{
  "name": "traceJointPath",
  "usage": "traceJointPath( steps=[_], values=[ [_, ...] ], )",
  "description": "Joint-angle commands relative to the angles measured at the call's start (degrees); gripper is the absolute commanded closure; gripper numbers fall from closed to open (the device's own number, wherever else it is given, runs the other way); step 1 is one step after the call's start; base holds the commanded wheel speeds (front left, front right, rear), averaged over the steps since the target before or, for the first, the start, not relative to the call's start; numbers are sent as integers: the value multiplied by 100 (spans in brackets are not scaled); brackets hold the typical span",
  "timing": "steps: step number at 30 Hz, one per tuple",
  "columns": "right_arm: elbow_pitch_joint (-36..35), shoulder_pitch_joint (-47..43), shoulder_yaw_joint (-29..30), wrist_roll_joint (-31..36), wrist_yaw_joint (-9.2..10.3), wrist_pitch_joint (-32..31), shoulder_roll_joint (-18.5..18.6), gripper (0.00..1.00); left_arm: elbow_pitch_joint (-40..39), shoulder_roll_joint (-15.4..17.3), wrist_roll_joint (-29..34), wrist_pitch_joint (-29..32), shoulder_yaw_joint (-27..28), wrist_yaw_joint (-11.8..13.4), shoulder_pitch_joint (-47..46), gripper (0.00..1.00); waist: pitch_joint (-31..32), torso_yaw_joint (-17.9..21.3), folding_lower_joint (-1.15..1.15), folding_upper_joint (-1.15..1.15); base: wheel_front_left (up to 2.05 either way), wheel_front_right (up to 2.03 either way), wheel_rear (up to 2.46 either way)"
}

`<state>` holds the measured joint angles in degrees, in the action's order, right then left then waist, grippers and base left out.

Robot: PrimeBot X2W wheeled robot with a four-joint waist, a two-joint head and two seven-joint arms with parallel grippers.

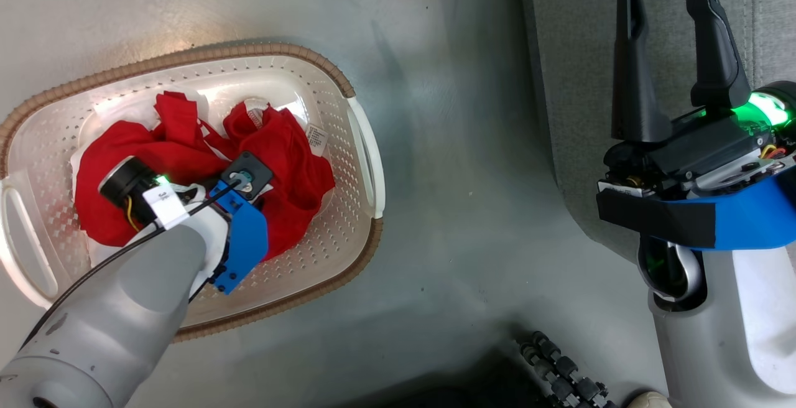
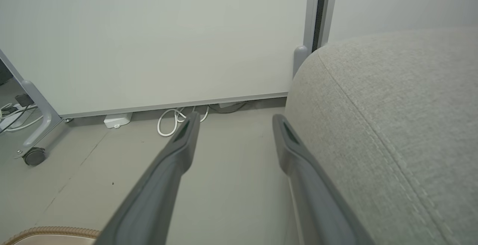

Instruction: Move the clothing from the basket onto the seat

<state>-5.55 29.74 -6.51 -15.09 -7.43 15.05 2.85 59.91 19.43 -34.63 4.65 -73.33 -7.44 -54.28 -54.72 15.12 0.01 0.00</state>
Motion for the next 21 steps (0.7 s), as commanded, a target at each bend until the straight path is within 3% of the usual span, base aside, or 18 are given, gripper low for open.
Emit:
traceJointPath(
  steps=[1, 9, 10, 11, 12, 21],
  values=[
    [-34, 52, 17, 47, -11, 20, 6, 0, -83, 4, 16, 84, -18, -1, -53, 0, -64, -15, -1, 0, 0, 0, 0],
    [-118, 120, 14, 42, -11, 20, 6, 0, -245, -47, -47, 452, -20, -1, -48, 0, -186, -89, -1, 0, 0, 0, 0],
    [-128, 124, 12, 38, -11, 20, 6, 0, -273, -52, -22, 480, -20, -1, -35, 5, -195, -95, -1, 0, 0, 0, 0],
    [-135, 122, 12, 33, -11, 20, 6, 0, -314, -55, 10, 474, -21, -1, -28, 63, -199, -104, -1, 0, 0, 0, 0],
    [-138, 116, 6, 32, -11, 20, 6, 0, -354, -47, 13, 420, -19, -1, -31, 100, -198, -115, -1, 0, 0, 0, 0],
    [-15, 110, 3, 79, -11, 20, 6, 0, -688, -157, 42, 10, -19, -1, 82, 100, 76, -287, -1, 0, 0, 0, 0]
  ],
)
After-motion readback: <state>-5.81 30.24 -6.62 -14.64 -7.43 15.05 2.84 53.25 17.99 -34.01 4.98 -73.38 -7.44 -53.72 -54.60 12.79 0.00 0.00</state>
